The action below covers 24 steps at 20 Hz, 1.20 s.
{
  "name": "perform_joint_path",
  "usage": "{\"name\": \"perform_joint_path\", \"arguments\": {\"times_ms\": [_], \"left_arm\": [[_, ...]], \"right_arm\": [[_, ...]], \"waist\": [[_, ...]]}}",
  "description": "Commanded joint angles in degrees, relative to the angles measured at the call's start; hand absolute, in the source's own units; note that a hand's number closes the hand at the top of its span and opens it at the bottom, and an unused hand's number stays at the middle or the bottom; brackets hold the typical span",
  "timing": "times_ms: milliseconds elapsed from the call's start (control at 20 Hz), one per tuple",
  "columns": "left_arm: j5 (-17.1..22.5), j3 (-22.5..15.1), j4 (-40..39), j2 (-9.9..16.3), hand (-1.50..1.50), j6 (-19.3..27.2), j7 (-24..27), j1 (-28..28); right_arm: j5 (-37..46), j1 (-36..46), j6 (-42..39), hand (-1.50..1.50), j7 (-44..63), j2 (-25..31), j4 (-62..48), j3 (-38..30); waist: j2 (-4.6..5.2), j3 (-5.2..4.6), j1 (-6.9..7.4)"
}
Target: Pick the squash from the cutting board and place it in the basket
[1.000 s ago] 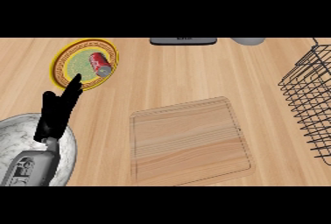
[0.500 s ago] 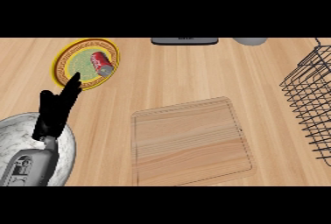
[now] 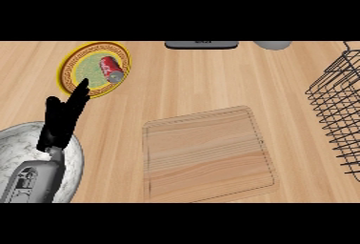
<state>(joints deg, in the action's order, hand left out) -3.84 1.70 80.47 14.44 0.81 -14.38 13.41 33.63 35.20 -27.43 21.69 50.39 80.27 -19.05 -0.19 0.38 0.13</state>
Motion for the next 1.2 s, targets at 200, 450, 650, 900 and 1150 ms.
{"name": "perform_joint_path", "arguments": {"times_ms": [200,450,650,900,1150], "left_arm": [[-0.7,0.0,-1.7,-1.1,0.0,-0.2,0.8,0.2],[-1.1,0.0,0.9,-1.1,0.0,-0.1,1.5,-3.1],[-1.5,1.2,-2.5,-0.6,0.0,-0.9,1.9,0.8],[-1.9,1.0,-4.0,-1.3,0.0,-0.5,3.6,0.1],[-2.1,-0.1,0.6,-2.1,0.0,-0.3,2.3,-5.0]], "right_arm": [[3.6,-2.3,9.3,1.5,-10.1,-3.8,-14.6,0.3],[-2.3,-4.5,7.2,-1.5,-8.5,-6.2,-16.2,-5.1],[-2.8,-1.2,9.9,-1.5,-9.5,-7.9,-18.0,-4.8],[-6.3,-1.6,15.4,-1.5,-12.8,-8.0,-17.3,-10.8],[-7.2,-4.1,22.8,-1.5,-13.5,-7.9,-15.6,-15.9]], "waist": [[0.57,-0.33,0.77],[0.24,-0.34,0.37],[0.27,-0.38,0.12],[0.3,-0.38,-0.12],[0.03,-0.37,-0.16]]}}
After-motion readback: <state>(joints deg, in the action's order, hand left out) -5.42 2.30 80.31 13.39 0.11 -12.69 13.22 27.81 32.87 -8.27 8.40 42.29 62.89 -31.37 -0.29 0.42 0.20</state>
